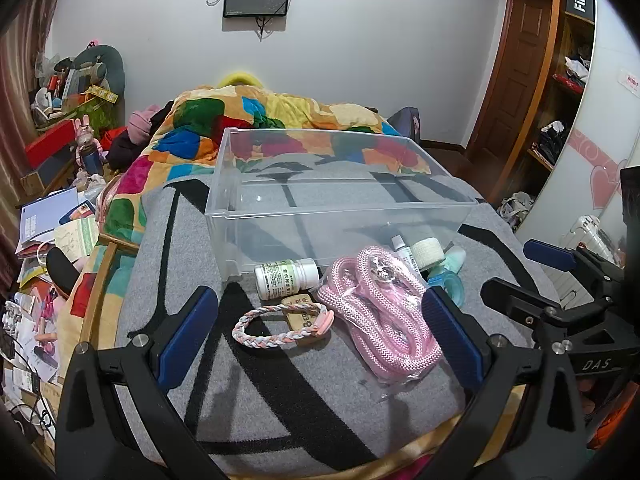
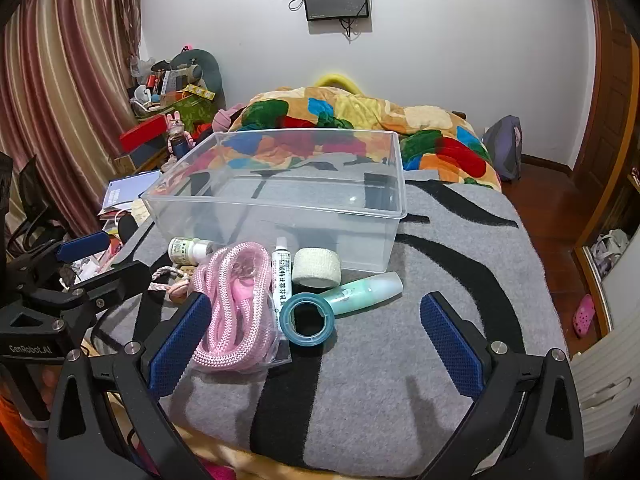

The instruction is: Organize objects

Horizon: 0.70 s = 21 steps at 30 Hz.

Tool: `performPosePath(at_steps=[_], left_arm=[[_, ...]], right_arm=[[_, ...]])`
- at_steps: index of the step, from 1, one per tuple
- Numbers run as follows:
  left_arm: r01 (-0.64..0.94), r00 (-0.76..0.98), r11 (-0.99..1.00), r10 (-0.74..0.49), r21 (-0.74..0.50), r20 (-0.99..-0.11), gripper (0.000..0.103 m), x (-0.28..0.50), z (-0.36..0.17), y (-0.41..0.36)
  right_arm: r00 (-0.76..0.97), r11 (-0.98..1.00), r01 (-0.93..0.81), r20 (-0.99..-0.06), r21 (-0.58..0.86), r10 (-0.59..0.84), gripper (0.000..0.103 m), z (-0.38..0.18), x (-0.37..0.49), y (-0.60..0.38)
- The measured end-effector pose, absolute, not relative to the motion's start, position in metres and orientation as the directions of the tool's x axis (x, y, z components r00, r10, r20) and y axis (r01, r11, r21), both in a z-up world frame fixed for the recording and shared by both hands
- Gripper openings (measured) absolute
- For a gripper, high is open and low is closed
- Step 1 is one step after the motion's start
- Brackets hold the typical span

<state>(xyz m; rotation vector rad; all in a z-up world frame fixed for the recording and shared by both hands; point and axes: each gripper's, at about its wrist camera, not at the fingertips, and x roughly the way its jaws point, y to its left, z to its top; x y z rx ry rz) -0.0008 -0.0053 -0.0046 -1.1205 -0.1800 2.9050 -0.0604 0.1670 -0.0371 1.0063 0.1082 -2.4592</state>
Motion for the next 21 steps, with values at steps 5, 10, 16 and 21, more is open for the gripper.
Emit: performPosePath(at_steps=[5,10,16,21], left_arm=[[0.022,-0.742,-0.993,0.064,-0.119,-0.668,0.103,0.0002,-0.0050,-0.0047],[0.030,-0.737,-0.991,0.064,-0.127,-0.673,0.103,0.0009,-0.0068,-0.0040],[0.028,-0.737,-0.991,0.066,-0.128,-0.673,0.103,0.0016,-0.0070,-0.0034],[0.024,-0.738,-0.992,0.065,-0.122,-0.672,0.103,0.0020,-0.0058,-0.0021]], right_arm=[[-0.615,-0.881,0.462,-0.678,0.104,-0.402,0.103,-0.0363,-0.0589,0.1657],[-0.615,-0.879,0.465,-0.677,0.104,-0.405,0.103,-0.0352,-0.0561,0.1645],[-0.615,-0.878,0.468,-0.676,0.102,-0.407,0.103,-0.0335,-0.0547,0.1636],[-0.615,-0.878,0.468,-0.676,0.102,-0.407,0.103,-0.0339,-0.0548,0.1636]])
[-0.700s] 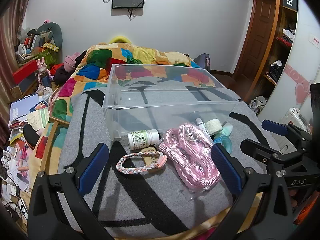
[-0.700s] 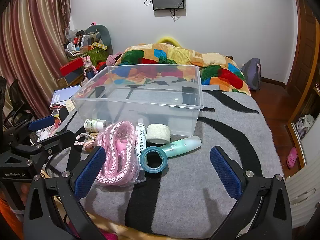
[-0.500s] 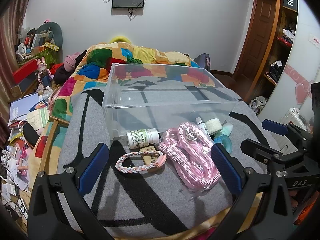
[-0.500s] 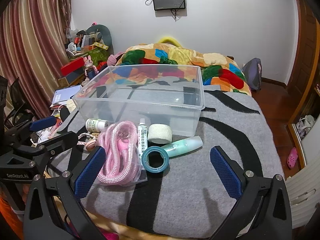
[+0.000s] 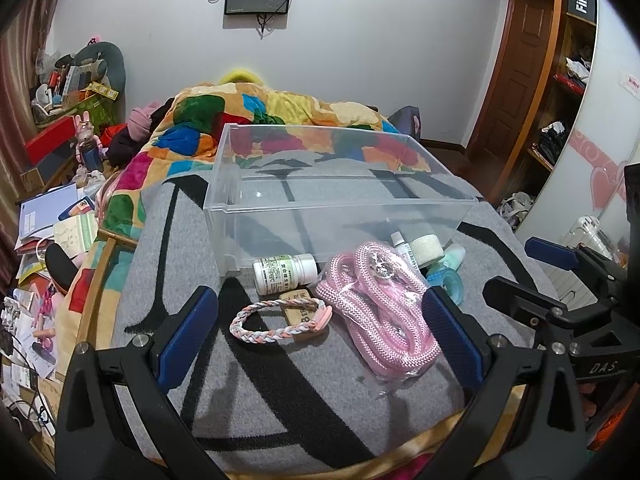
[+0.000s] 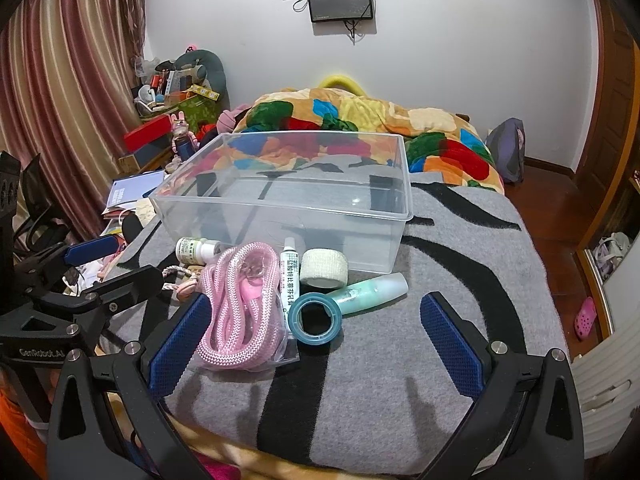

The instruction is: Organize objects

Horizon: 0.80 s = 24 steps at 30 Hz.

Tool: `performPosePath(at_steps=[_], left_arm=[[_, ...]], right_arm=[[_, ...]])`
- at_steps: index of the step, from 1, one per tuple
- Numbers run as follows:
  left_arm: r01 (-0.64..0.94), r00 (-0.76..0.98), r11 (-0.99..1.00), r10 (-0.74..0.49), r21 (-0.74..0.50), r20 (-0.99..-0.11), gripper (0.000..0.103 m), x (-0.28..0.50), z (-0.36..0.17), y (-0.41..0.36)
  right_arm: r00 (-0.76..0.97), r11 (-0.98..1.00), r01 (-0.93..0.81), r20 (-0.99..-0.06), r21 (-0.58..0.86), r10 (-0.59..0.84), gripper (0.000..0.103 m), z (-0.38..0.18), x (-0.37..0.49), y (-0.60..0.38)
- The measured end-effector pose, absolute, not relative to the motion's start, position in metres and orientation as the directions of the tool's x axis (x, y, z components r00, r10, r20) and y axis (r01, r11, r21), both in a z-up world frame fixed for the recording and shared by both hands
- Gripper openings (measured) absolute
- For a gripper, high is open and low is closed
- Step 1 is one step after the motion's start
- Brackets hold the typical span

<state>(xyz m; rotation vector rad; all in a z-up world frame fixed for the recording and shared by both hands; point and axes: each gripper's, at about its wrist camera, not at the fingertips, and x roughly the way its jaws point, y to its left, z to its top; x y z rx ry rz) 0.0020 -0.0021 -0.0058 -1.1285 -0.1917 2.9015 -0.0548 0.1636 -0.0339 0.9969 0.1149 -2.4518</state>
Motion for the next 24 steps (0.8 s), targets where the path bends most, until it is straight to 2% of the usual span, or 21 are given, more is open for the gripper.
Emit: performPosePath(at_steps=[24], left_arm=[[0.024,-0.734,-0.992,0.066,-0.123,-0.676,0.103,0.0027,-0.0041,-0.0009]], right_arm=[[-0.595,-0.879,0.460,-0.691,0.126,-0.410,0.103,-0.0398,-0.0583,0.1661]])
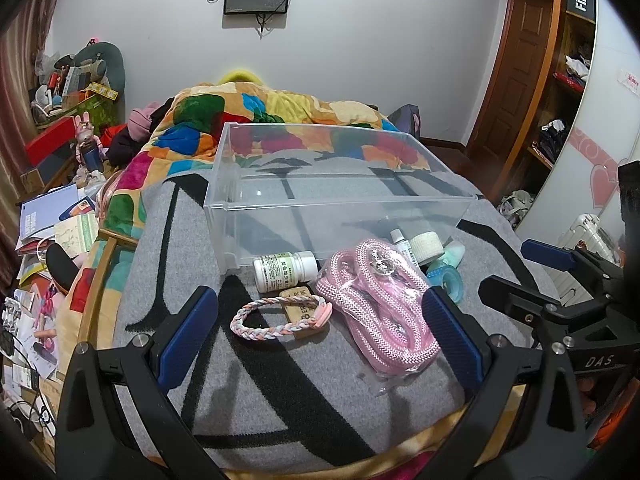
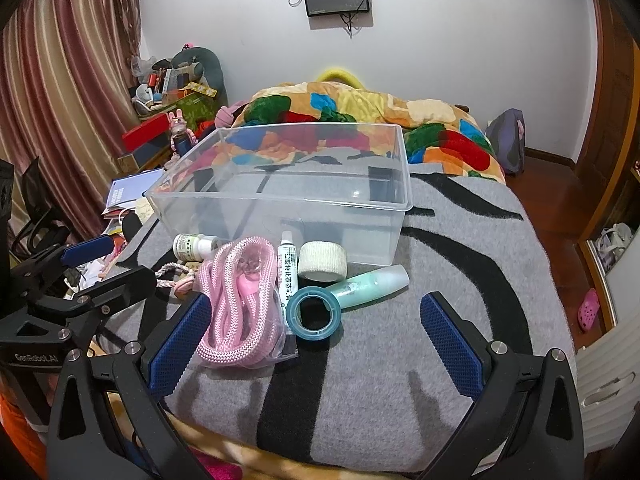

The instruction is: Organize objects

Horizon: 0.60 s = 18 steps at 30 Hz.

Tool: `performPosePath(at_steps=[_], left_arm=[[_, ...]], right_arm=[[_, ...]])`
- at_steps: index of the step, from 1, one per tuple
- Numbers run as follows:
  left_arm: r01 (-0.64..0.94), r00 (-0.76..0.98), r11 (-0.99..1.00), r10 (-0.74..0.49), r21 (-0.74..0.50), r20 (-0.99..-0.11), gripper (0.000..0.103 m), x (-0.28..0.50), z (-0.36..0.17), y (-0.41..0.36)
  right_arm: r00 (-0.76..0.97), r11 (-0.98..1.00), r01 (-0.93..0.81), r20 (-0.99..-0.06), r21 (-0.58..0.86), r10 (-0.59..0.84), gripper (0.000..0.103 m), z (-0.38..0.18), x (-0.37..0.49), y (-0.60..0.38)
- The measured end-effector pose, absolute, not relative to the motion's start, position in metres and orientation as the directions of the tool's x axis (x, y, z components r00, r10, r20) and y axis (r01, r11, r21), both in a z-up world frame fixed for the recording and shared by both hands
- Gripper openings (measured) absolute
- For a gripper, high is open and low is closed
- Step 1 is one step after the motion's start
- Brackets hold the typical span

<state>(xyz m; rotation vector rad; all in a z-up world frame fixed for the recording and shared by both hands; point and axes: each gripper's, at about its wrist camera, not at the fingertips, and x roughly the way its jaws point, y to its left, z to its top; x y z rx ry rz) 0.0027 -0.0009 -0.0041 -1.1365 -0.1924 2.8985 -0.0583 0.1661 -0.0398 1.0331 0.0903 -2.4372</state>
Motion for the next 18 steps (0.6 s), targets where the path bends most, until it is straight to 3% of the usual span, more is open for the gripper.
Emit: performPosePath(at_steps=[18], left_arm=[[0.025,-0.734,-0.992,0.066,-0.123,-0.676,0.103,0.0036,-0.0041,-0.0013]], right_arm=[[-0.586,-0.876,0.463,-0.696,0.134,-0.416,0.103,-0.0421,-0.0587,0.1654]])
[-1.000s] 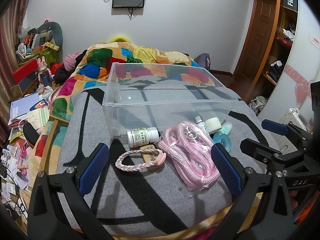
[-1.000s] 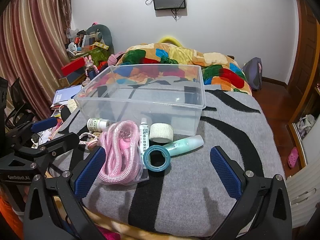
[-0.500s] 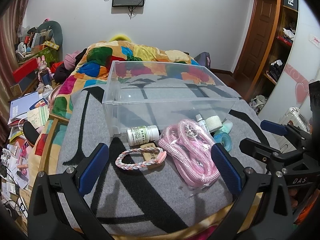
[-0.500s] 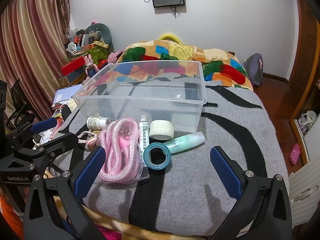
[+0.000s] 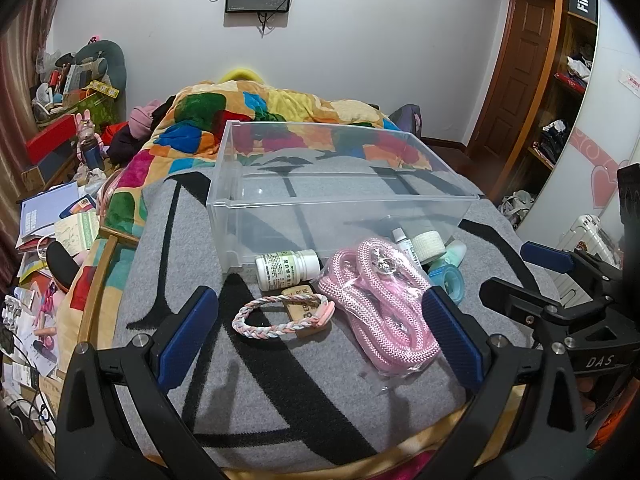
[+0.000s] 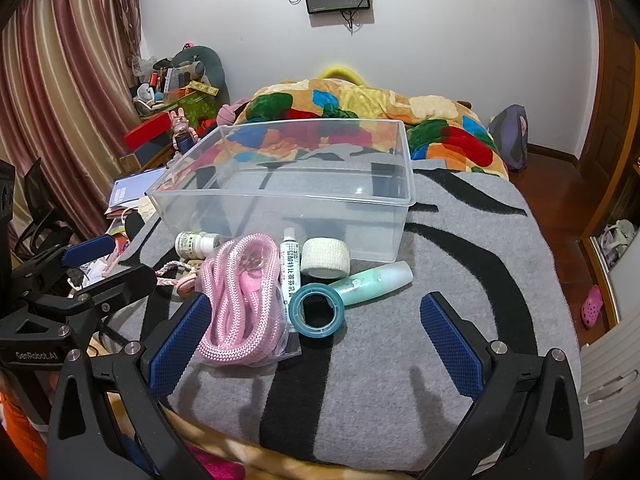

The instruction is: Organize objects

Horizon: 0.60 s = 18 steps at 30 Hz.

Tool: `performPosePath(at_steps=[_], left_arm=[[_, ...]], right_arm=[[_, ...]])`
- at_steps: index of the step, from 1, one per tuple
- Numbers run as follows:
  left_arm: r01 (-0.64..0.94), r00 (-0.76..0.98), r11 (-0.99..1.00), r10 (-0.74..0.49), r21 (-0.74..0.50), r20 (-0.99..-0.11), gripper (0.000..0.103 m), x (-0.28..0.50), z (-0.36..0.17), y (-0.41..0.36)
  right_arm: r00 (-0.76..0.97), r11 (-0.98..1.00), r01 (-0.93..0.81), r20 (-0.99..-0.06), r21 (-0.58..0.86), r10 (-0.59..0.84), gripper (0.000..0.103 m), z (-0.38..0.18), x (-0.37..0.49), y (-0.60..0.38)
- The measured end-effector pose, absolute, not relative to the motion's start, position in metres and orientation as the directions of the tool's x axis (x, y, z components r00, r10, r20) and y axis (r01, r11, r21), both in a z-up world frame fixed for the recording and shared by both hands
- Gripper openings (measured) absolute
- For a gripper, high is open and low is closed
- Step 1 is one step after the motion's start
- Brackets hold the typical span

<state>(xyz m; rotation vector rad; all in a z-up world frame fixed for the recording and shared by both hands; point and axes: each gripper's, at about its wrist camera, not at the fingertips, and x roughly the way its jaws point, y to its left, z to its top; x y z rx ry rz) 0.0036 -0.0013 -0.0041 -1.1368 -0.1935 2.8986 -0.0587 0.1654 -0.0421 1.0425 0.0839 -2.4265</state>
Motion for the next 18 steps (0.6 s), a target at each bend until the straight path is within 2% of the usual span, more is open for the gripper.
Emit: performPosePath(at_steps=[18], left_arm=[[0.026,-0.734,-0.992,0.065,-0.124,-0.677,0.103,0.0030,-0.0037,-0.0014]], right_arm=[[-0.581,-0.873,0.469,-0.696,0.137,-0.421,0.103,-0.0432,-0.0562,0.1623]])
